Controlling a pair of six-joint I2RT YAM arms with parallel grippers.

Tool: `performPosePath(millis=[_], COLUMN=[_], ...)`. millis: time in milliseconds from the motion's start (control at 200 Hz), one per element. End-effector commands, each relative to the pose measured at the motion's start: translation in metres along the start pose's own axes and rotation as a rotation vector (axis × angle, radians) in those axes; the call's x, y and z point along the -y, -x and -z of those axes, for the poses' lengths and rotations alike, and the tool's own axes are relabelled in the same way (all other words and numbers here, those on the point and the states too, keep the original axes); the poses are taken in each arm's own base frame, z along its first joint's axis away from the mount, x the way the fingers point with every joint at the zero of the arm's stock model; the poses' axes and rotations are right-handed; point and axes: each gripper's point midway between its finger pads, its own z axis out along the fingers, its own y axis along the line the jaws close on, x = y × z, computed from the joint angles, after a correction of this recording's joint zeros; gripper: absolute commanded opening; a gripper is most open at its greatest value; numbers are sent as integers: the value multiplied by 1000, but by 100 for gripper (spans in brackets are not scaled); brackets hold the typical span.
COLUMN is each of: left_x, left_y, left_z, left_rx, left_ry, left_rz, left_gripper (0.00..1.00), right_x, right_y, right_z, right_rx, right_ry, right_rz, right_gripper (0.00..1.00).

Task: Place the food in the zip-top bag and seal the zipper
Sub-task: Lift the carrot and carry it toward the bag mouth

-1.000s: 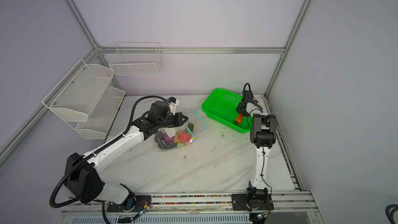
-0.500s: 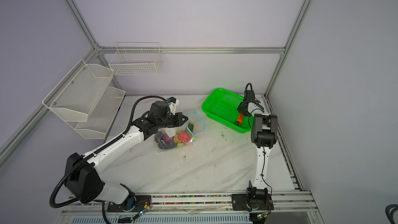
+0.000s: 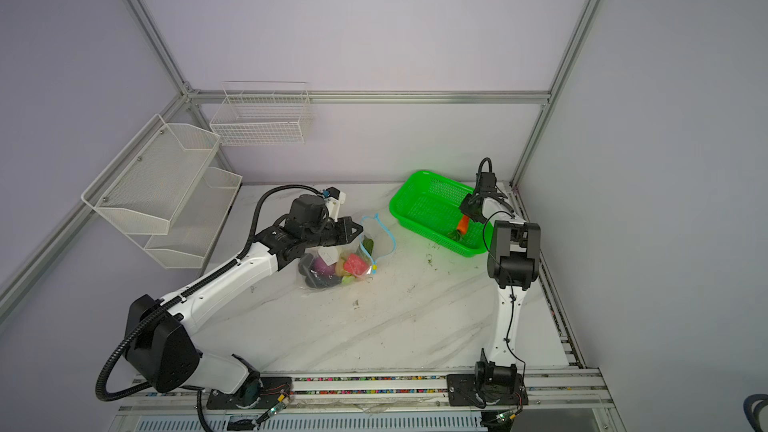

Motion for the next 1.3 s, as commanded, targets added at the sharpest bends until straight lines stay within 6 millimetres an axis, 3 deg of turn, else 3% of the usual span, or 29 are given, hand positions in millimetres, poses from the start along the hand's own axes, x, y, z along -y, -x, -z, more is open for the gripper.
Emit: performPosePath(millis=[0, 235, 385, 505, 725, 900, 1055, 1295], left_x=[-1, -1, 0, -1, 1, 3, 6, 15], left_y=[1, 3, 4, 5, 7, 9, 14, 21], left_z=[3, 3, 3, 4, 6, 9, 13, 15], left_rx=[17, 22, 24, 26, 33, 38, 51, 58], left_ry=[-4, -3, -2, 4, 6, 4, 1, -19], left_rz=[1, 1, 0, -1, -2, -3, -8, -14], left_gripper=[0, 0, 0, 0, 0, 0, 0, 0], right_x=[-28, -49, -53, -68, -113, -150, -170, -202], right_y=[40, 61, 71, 67, 36, -3, -35, -69], right_z=[45, 98, 133, 155, 190, 224, 241, 258], right_rx=[140, 314, 424, 446, 424, 474, 484, 486], right_ry=[104, 243, 275, 346, 500, 572, 617, 658], right_rz=[-33, -145, -199, -231, -223, -239, -283, -275], right_gripper=[15, 13, 11, 11, 11, 11, 9, 9])
